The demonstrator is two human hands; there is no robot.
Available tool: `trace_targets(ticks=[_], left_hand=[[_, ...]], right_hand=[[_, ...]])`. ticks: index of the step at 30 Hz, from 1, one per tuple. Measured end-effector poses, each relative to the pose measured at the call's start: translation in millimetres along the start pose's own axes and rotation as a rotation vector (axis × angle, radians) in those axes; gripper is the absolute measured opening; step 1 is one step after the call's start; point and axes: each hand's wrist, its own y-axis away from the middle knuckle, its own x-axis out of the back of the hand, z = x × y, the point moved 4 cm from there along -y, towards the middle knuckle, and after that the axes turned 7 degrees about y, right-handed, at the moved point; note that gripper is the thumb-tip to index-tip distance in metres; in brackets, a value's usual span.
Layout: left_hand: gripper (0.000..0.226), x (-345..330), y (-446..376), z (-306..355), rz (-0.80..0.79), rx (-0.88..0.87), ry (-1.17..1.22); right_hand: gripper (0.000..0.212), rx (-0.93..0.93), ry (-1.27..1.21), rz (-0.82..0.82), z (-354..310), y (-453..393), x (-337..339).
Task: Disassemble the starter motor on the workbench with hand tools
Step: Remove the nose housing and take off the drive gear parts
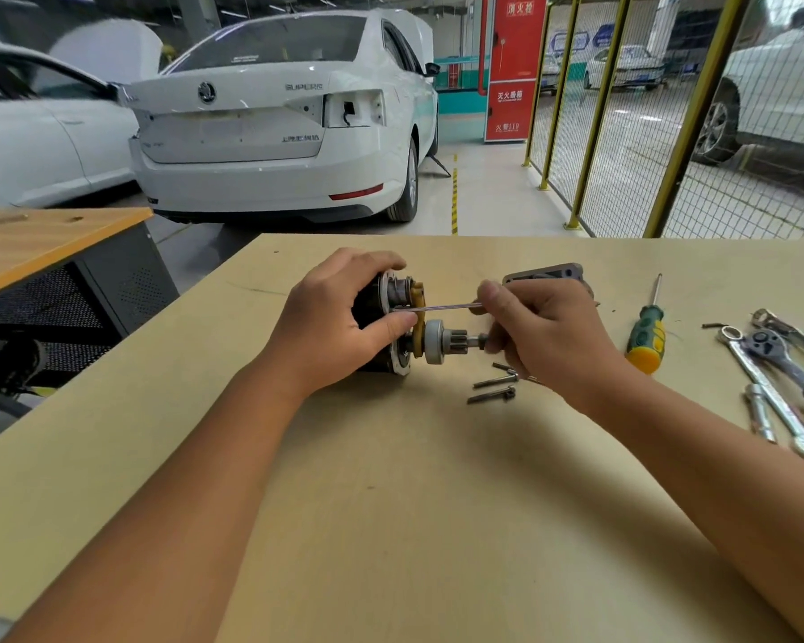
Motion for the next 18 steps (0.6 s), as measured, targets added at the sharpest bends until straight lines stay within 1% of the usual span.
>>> trace_targets(ticks=[2, 5, 8, 12, 14, 18], left_hand=[[0.054, 0.0, -0.3, 0.3, -0.015, 0.015, 0.022], [0.058, 0.6, 0.8, 1.3, -0.022, 0.014, -0.015], [0.059, 0.4, 0.4, 3.5, -0.024, 0.035, -0.097], [0.052, -1.8, -1.9, 4.8, -0.035, 0.035, -0.058], [0.048, -2.6, -2.1, 4.9, -0.04, 0.018, -0.057], [0.044, -3.9, -2.1, 4.4, -0.041, 0.01, -0.058]], right_hand=[[0.031, -0.114, -0.122, -0.005, -1.6, 0.0, -0.8], [0.032, -0.199, -0.186, 0.005, -6.7, 0.5, -2.0], [0.025, -0.309, -0.3, 0.046, -11.0, -0.8, -4.5], [0.009, -0.466, -0.452, 0.138, -14.6, -5.0, -10.7], [0.009, -0.527, -0.533, 0.174, -16.9, -7.3, -16.6], [0.002, -0.666, -0.716, 0.166, -16.7, -6.8, -26.3]])
